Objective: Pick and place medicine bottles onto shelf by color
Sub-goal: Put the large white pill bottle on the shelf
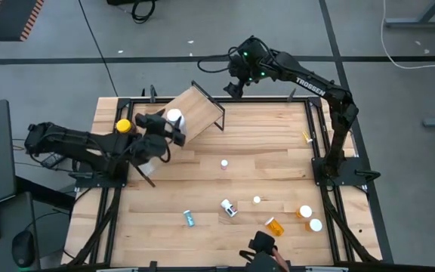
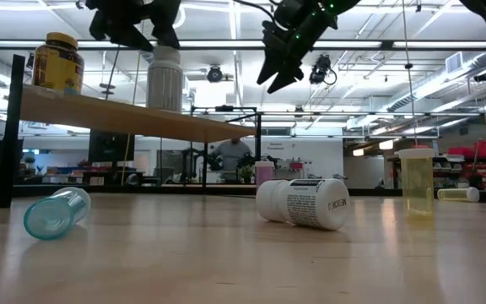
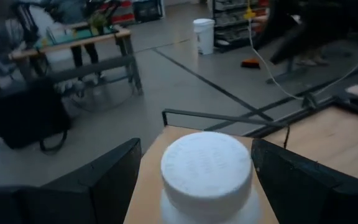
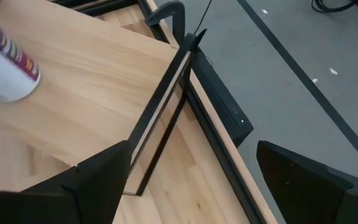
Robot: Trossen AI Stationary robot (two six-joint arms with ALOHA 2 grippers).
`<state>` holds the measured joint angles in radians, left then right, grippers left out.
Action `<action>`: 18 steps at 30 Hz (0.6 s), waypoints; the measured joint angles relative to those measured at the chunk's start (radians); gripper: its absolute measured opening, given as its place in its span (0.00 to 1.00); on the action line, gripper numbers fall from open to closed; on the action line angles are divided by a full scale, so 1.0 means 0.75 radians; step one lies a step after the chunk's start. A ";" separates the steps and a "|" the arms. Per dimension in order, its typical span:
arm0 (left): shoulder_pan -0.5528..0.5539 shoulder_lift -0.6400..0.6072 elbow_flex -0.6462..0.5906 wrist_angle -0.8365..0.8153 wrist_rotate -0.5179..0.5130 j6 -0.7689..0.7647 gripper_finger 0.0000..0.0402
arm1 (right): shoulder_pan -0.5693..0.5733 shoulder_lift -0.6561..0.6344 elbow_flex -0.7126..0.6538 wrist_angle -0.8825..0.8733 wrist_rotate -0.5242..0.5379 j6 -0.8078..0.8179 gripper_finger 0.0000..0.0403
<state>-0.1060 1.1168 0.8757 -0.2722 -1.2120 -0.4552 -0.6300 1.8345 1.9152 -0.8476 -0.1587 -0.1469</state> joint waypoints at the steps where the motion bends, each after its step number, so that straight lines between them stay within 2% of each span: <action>1: 0.013 0.000 0.000 0.018 0.029 -0.003 0.78 | 0.000 0.000 0.000 -0.003 0.000 -0.011 0.88; 6: 0.054 0.007 0.000 0.101 0.150 0.036 0.78 | -0.002 0.000 0.000 -0.003 0.000 -0.028 0.88; 18: 0.080 0.037 0.003 0.091 0.186 0.049 0.78 | -0.005 0.002 0.000 -0.003 0.000 -0.039 0.88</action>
<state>-0.0463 1.1446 0.8776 -0.2038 -1.0721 -0.4183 -0.6337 1.8359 1.9152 -0.8500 -0.1585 -0.1761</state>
